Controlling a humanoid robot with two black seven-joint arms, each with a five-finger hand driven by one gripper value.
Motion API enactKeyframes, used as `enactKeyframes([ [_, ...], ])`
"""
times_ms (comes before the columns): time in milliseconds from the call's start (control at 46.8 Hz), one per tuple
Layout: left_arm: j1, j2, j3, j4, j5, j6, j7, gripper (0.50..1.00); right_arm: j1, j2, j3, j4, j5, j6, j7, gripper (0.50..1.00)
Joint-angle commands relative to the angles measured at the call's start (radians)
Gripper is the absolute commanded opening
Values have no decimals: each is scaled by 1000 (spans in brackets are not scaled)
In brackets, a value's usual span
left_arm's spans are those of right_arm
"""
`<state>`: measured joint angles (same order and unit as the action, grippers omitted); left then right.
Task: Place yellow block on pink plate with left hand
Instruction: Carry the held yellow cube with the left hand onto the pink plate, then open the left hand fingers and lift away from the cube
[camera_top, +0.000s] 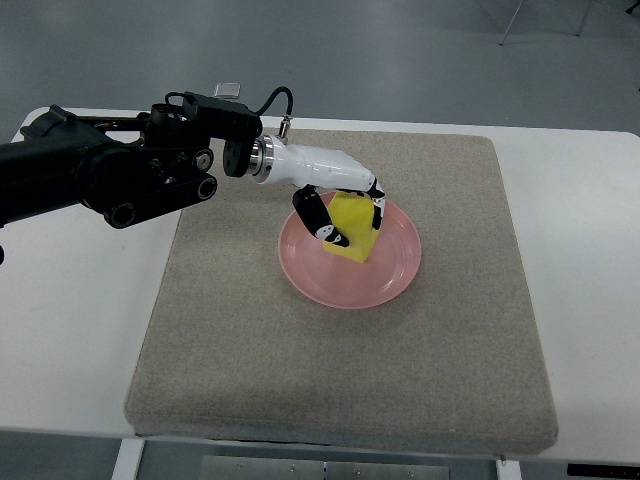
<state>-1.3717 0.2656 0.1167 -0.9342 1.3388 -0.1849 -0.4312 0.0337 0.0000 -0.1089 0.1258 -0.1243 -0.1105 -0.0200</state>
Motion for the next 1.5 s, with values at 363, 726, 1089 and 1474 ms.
enactKeyframes([
  [363, 6, -26, 5, 9, 40, -7, 2, 500, 0, 0, 0, 0, 0, 0, 0, 924],
  [726, 20, -13, 6, 9, 77, -7, -23, 726, 0, 0, 0, 0, 0, 0, 0, 924],
  [1089, 22, -12, 3, 14, 74, -10, -24, 842, 0, 0, 0, 0, 0, 0, 0, 924],
  [1474, 8, 32, -6, 18, 57, -8, -27, 881, 0, 0, 0, 0, 0, 0, 0, 924],
])
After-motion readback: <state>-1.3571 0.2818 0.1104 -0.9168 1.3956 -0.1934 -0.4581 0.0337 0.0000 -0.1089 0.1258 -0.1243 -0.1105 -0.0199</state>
